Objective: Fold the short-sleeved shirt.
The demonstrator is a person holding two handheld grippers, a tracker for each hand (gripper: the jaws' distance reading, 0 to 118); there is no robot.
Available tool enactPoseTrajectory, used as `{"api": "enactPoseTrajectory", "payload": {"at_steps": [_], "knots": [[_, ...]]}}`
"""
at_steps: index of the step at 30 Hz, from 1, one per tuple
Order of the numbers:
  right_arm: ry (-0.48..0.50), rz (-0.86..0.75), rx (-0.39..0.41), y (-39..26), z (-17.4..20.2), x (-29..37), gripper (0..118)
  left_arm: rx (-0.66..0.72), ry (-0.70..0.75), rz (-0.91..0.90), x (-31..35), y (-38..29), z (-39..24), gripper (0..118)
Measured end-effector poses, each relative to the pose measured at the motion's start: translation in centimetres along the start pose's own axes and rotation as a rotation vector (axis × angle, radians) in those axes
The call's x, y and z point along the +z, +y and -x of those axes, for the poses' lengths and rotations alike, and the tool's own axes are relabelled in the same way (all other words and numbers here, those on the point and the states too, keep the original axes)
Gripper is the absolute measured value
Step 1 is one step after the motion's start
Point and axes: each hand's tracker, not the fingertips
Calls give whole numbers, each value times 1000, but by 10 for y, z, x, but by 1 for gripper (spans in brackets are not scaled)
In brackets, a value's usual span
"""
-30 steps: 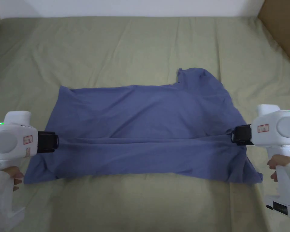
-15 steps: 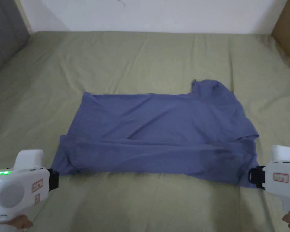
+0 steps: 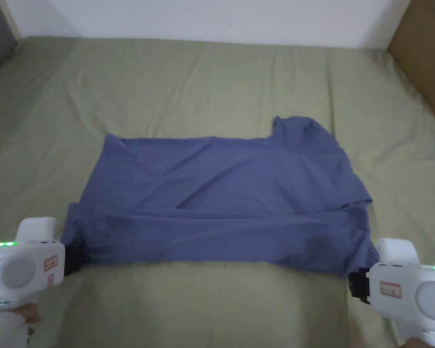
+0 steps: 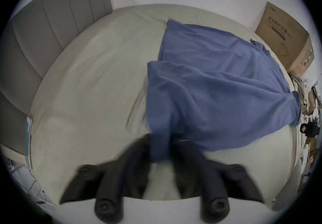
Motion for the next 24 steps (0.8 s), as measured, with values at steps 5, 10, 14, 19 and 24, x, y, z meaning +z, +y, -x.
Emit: {"api": "enactPoseTrajectory", "payload": {"at_steps": [5,10,14,19,24], "knots": [[-18,-16,-13,-1,-13,7,28,-63,19,7,1,5,-12,4],[-33,-44,-53,19,-32,-1,69,-59,16,-5,13,7,-9,4],[-13,20,-87,37,-41,-44,64,-54,13,-12,16,11,-9,4],[-16,34,-36,36,-38,-53,6,-58,13,4,12,11,-10,4],[-5,14,-23,40,-40,-32,6,-66,14,5,20,13,-10,4]]}}
